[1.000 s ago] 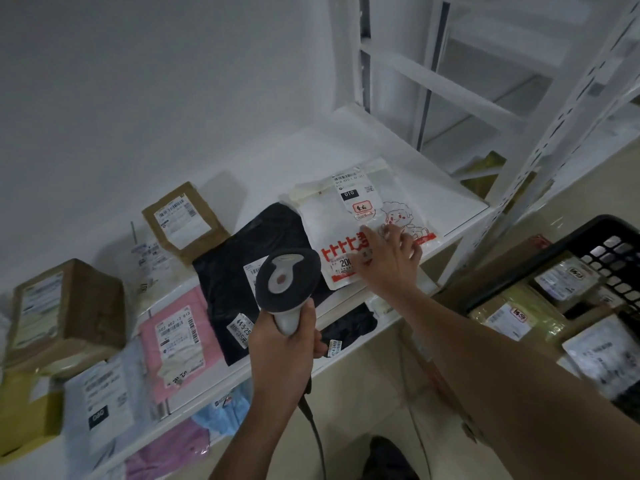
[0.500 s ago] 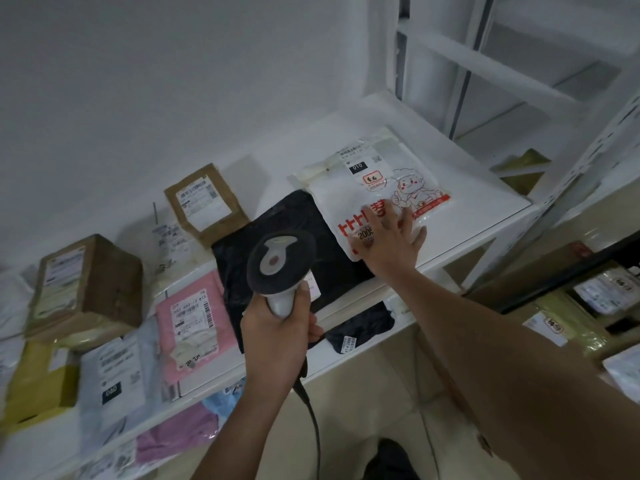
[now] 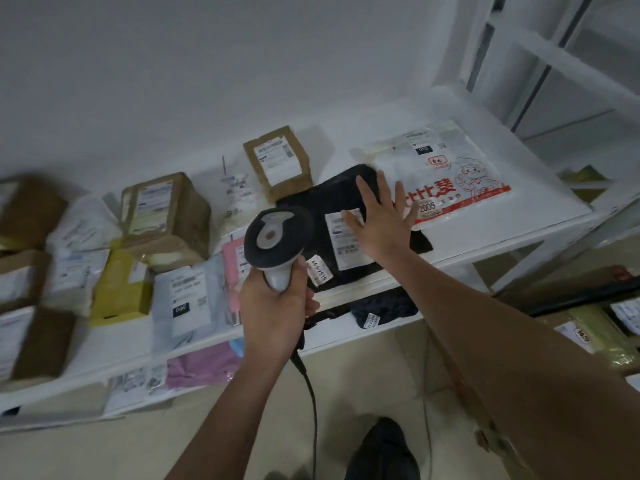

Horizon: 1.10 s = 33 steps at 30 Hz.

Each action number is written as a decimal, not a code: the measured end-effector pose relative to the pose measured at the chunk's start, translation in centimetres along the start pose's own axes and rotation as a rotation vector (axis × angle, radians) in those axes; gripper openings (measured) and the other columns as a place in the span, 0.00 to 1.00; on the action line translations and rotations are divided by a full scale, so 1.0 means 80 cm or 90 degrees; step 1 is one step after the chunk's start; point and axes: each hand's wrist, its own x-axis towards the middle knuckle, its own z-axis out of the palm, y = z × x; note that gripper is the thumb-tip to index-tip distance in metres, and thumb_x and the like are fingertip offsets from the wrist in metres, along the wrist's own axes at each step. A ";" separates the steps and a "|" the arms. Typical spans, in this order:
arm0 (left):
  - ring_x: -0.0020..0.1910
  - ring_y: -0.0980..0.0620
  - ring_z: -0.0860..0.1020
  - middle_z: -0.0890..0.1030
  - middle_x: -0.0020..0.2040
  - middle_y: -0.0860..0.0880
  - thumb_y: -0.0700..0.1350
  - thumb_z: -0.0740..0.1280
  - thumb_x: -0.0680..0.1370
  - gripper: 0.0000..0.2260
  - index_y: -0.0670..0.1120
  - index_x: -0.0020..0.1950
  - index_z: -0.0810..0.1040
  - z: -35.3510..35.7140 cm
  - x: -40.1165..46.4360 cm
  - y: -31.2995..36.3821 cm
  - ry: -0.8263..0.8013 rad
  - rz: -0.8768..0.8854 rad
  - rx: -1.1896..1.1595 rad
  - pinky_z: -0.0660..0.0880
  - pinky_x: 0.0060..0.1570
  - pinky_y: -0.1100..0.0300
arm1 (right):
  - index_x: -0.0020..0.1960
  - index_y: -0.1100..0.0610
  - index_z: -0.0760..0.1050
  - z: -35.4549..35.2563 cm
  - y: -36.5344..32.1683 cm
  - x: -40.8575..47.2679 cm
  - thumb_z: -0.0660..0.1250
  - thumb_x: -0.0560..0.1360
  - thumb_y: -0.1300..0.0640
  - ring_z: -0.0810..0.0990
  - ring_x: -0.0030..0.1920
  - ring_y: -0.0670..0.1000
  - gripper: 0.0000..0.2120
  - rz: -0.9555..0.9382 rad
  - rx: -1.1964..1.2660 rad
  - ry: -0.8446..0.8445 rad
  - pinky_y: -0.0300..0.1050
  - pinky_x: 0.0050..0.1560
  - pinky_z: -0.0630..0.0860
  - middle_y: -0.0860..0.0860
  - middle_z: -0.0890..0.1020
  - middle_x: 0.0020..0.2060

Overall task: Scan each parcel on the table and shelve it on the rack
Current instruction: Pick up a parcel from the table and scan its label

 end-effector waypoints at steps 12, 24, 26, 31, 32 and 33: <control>0.24 0.50 0.79 0.80 0.28 0.43 0.46 0.67 0.79 0.15 0.33 0.45 0.78 -0.335 -0.019 -0.096 0.171 -0.015 -0.100 0.76 0.26 0.62 | 0.78 0.41 0.51 0.095 -0.340 -0.186 0.53 0.80 0.36 0.46 0.78 0.58 0.30 -0.271 -0.036 -0.109 0.64 0.75 0.44 0.48 0.50 0.79; 0.28 0.49 0.82 0.81 0.30 0.45 0.47 0.66 0.80 0.11 0.39 0.46 0.77 -0.748 -0.095 -0.236 0.515 -0.109 -0.142 0.77 0.29 0.59 | 0.78 0.43 0.54 0.240 -0.752 -0.458 0.54 0.80 0.39 0.57 0.74 0.60 0.28 -0.612 -0.050 -0.316 0.58 0.73 0.53 0.50 0.56 0.78; 0.29 0.46 0.82 0.81 0.29 0.44 0.45 0.66 0.80 0.09 0.41 0.43 0.77 -0.793 -0.103 -0.254 0.561 -0.115 -0.154 0.79 0.32 0.54 | 0.78 0.45 0.55 0.259 -0.803 -0.484 0.53 0.80 0.39 0.60 0.73 0.61 0.28 -0.667 -0.067 -0.324 0.57 0.71 0.57 0.52 0.58 0.77; 0.28 0.47 0.82 0.81 0.31 0.42 0.46 0.66 0.80 0.09 0.42 0.43 0.76 -0.891 -0.105 -0.302 0.633 -0.148 -0.169 0.81 0.35 0.51 | 0.78 0.44 0.54 0.320 -0.921 -0.534 0.52 0.81 0.38 0.60 0.73 0.61 0.28 -0.722 -0.086 -0.381 0.57 0.70 0.60 0.53 0.60 0.76; 0.29 0.47 0.82 0.81 0.31 0.42 0.46 0.66 0.80 0.09 0.41 0.43 0.76 -0.912 -0.100 -0.311 0.642 -0.154 -0.169 0.81 0.35 0.50 | 0.78 0.44 0.54 0.333 -0.946 -0.541 0.52 0.80 0.38 0.60 0.73 0.61 0.28 -0.732 -0.081 -0.390 0.57 0.70 0.61 0.53 0.60 0.76; 0.29 0.47 0.82 0.81 0.32 0.42 0.46 0.66 0.80 0.09 0.41 0.44 0.76 -0.933 -0.093 -0.320 0.649 -0.157 -0.169 0.81 0.36 0.50 | 0.78 0.44 0.54 0.348 -0.971 -0.548 0.52 0.80 0.38 0.60 0.73 0.61 0.28 -0.741 -0.077 -0.399 0.57 0.70 0.61 0.53 0.61 0.76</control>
